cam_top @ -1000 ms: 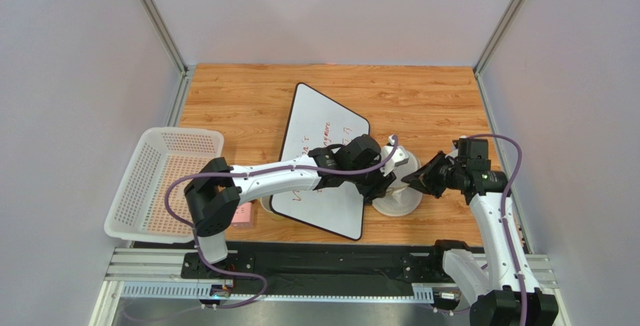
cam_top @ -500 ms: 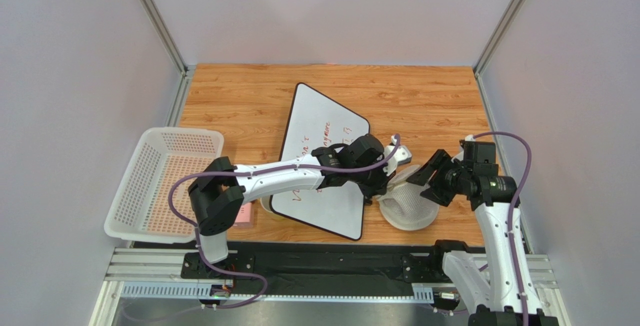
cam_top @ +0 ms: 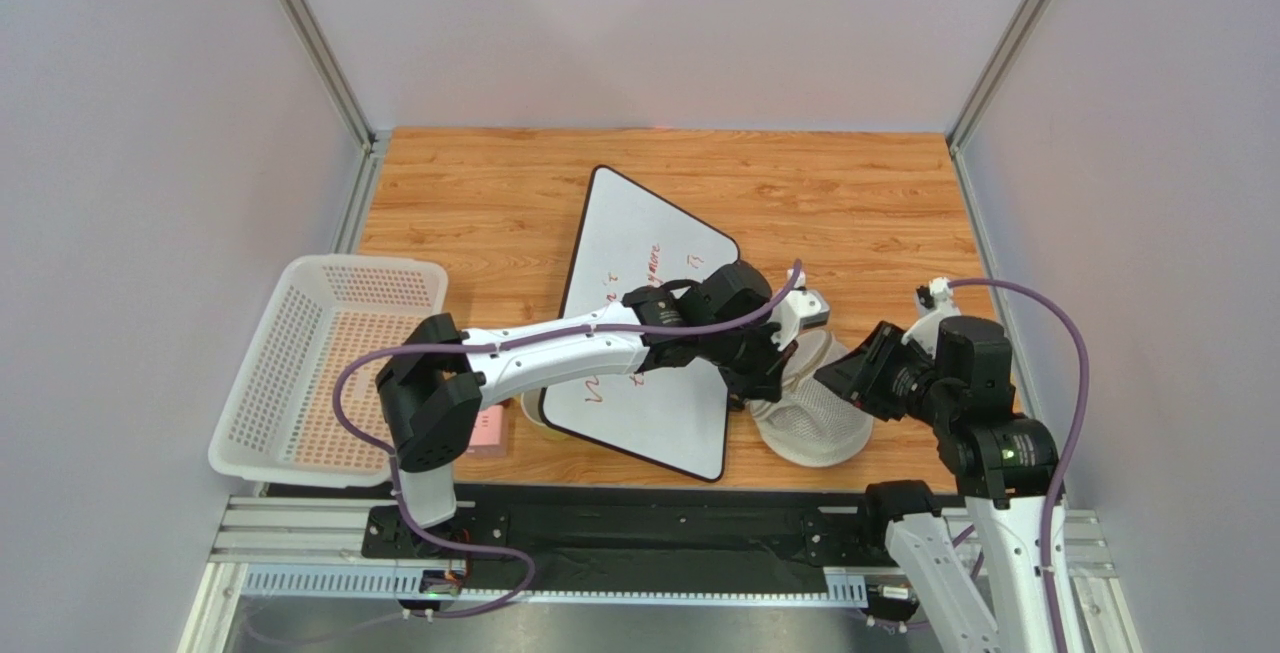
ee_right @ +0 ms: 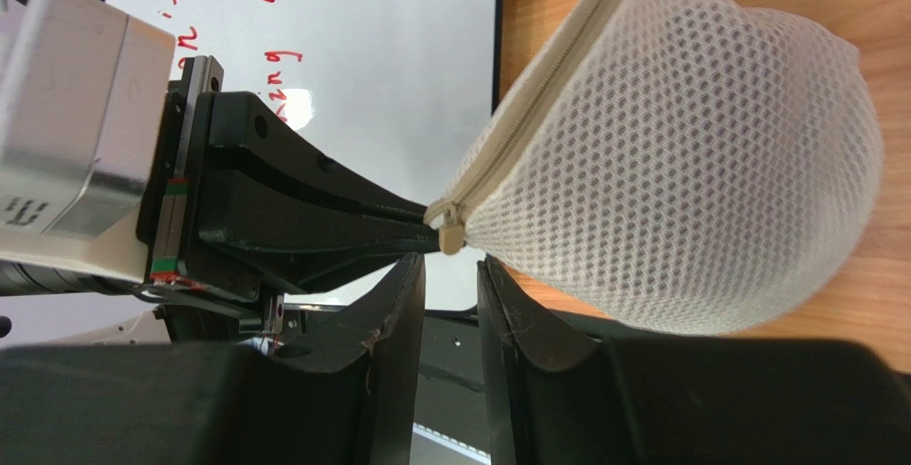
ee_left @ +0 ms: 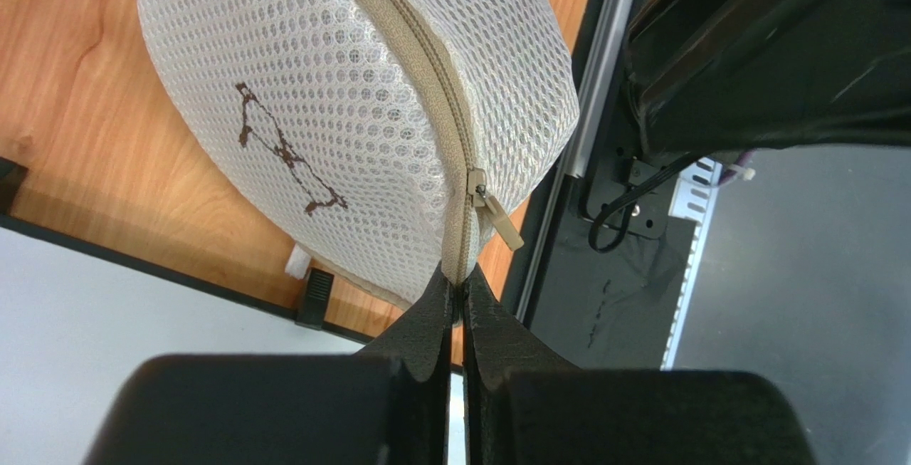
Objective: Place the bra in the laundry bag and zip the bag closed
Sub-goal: Adjust the zipper on the laundry bag.
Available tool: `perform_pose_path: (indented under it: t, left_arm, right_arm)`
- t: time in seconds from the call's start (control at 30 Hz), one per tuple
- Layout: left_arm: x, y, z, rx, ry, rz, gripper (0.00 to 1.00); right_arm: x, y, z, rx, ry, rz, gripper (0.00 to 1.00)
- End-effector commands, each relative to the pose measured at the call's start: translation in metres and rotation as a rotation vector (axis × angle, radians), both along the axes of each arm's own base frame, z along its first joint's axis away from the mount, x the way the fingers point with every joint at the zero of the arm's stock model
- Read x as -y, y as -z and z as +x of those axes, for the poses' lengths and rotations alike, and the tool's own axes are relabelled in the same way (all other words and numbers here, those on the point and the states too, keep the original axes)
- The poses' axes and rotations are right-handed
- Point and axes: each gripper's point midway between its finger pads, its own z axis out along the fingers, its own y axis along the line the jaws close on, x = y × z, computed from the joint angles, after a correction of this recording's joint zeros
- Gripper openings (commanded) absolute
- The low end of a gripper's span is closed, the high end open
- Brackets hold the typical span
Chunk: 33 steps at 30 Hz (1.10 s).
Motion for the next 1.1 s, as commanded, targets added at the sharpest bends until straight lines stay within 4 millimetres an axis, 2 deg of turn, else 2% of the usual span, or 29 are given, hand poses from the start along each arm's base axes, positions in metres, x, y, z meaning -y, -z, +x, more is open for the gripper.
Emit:
perform_pose_path:
  t: [0.0,0.13,0.3,0.47,0.7,0.8,0.83,0.9,1.07]
  left_arm:
    - [0.008,-0.045,-0.008,-0.019,0.032,-0.096,0.00]
    - [0.010,-0.051,-0.010,-0.028,0.042,-0.109,0.00]
    - [0.010,-0.054,-0.011,-0.033,0.050,-0.112,0.00]
    - [0.009,-0.056,-0.014,-0.037,0.061,-0.116,0.00]
    - [0.006,-0.054,-0.016,-0.034,0.071,-0.109,0.00]
    - [0.003,-0.054,-0.015,-0.024,0.068,-0.106,0.00]
    - [0.002,-0.050,-0.015,-0.024,0.067,-0.094,0.00]
    - [-0.002,-0.044,-0.013,-0.013,0.061,-0.071,0.00]
    - [-0.013,-0.034,-0.013,0.008,0.065,-0.029,0.00]
  right_arm:
    - [-0.019,-0.008,0.010,0.078,-0.088,0.070,0.31]
    - [-0.031,0.002,0.009,0.035,-0.148,0.072,0.33]
    - [-0.029,0.006,0.010,0.042,-0.142,0.012,0.34]
    - [-0.032,0.021,0.007,-0.011,-0.156,-0.001,0.30]
    - [-0.024,0.023,0.008,-0.006,-0.125,-0.048,0.24]
    - [-0.017,0.021,0.008,-0.004,-0.103,-0.082,0.18]
    - [-0.015,0.022,0.008,-0.006,-0.094,-0.093,0.09]
    - [-0.009,0.023,0.007,-0.005,-0.070,-0.117,0.00]
    - [0.009,0.024,0.009,-0.006,-0.009,-0.195,0.00]
